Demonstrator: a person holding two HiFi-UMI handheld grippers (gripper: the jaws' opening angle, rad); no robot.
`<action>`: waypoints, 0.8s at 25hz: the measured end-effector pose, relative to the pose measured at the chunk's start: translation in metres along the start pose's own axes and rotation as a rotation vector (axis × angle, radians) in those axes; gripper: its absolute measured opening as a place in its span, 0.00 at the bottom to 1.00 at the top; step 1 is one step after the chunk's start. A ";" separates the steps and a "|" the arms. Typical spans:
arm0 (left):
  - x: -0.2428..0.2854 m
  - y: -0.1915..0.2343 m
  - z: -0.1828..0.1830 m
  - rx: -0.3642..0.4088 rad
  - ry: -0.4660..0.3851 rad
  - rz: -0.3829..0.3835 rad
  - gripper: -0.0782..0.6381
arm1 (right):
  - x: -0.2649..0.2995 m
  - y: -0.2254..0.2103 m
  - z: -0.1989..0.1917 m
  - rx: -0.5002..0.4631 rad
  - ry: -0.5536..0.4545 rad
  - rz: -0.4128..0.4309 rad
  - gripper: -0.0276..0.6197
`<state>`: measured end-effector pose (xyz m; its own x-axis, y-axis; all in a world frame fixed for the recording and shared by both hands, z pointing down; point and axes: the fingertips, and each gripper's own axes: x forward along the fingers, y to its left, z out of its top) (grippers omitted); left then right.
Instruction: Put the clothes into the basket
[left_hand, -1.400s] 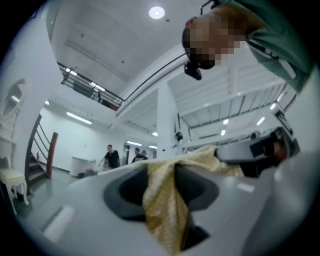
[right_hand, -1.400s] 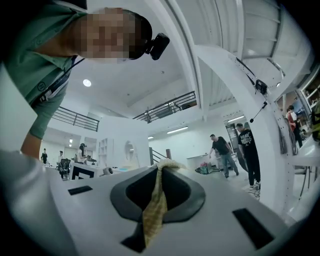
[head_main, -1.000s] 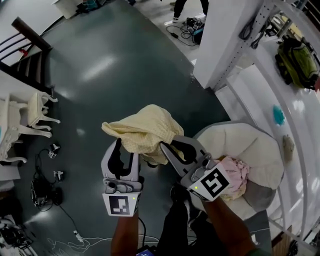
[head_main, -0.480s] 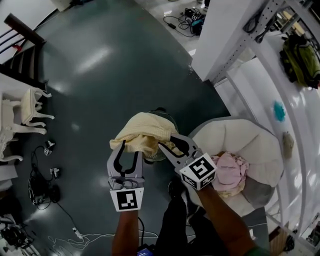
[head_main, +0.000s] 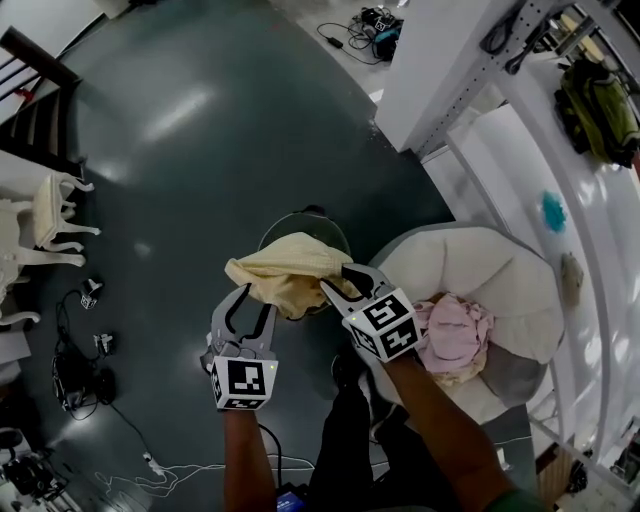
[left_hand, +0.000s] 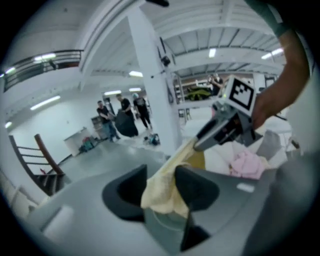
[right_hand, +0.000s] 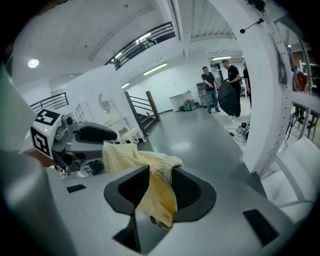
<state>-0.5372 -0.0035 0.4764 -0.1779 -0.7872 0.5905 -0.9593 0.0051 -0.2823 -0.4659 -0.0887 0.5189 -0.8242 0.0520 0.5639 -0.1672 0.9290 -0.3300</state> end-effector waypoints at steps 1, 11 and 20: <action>0.001 -0.001 -0.010 0.017 0.058 -0.020 0.35 | 0.001 -0.001 -0.002 0.010 0.013 -0.002 0.24; -0.015 0.025 -0.042 0.038 0.299 -0.054 0.36 | 0.006 -0.011 -0.021 0.010 0.166 -0.043 0.28; -0.008 0.011 -0.018 0.056 0.180 -0.065 0.36 | 0.006 -0.015 -0.045 -0.109 0.303 -0.099 0.37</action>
<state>-0.5501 0.0143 0.4826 -0.1570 -0.6620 0.7329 -0.9572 -0.0808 -0.2781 -0.4443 -0.0858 0.5616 -0.6057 0.0504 0.7941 -0.1663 0.9679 -0.1883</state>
